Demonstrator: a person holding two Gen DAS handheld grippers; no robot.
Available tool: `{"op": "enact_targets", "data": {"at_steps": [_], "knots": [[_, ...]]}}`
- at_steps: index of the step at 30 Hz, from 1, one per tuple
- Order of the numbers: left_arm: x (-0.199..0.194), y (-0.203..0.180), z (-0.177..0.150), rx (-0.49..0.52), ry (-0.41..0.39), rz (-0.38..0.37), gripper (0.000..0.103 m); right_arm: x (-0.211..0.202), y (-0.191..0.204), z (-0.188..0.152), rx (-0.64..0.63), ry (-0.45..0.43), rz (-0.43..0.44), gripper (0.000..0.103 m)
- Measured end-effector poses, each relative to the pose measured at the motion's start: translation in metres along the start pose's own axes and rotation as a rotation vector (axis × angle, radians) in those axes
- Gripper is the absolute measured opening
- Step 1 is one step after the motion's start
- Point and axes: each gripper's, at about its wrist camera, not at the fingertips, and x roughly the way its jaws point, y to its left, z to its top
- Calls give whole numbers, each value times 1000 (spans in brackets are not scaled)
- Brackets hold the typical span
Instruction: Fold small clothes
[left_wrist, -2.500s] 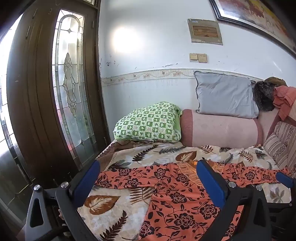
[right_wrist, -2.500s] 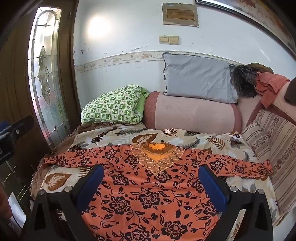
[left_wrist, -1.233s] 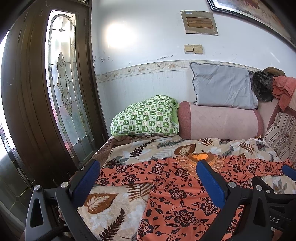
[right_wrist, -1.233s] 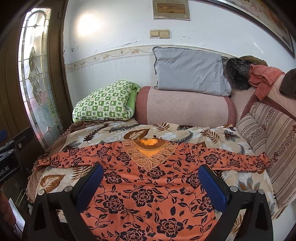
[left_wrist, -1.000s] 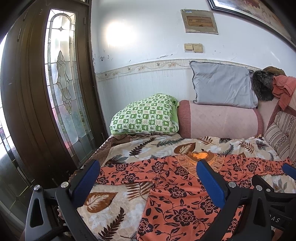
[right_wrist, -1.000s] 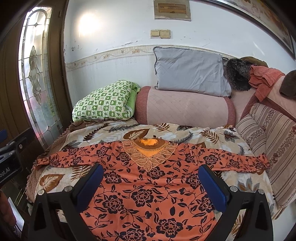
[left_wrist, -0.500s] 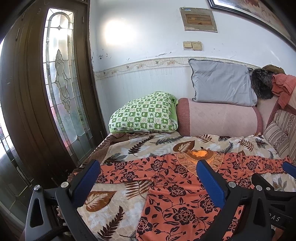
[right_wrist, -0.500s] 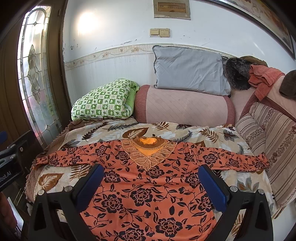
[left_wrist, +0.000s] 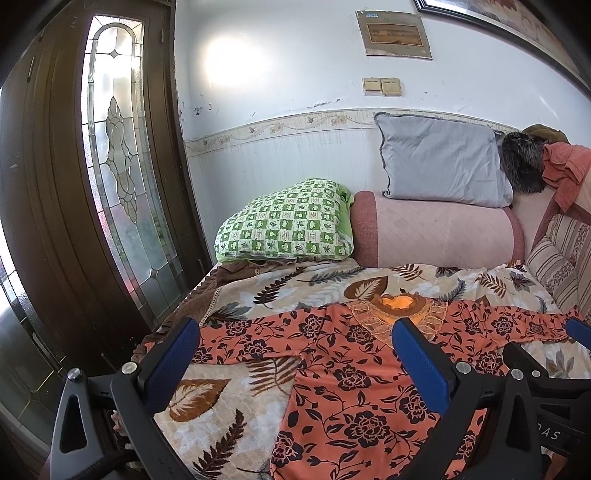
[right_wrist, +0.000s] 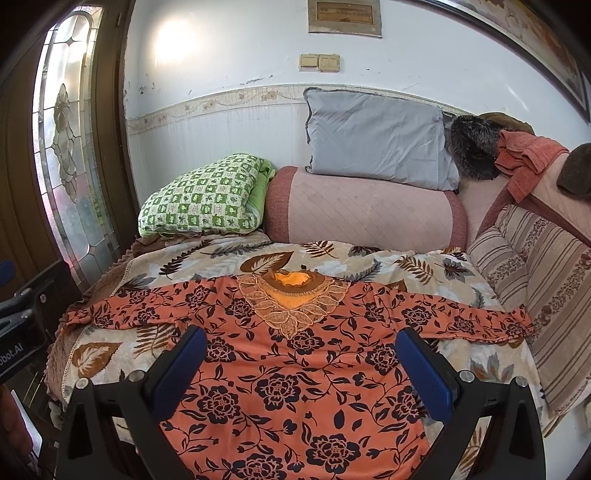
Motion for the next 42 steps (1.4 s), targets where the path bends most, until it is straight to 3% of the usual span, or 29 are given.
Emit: {"op": "enact_targets", "data": {"at_steps": [35,39,42], "knots": [[39,-13,2,23,55,9,103,36,8,5,-28,52,-1,103],[54,-18,-2,27,74,4,103,45,-1,3,-19,65,-13,103],[85,-25,-11,19,136,-34,103,60,-20,0,14,94,-11,103]]}}
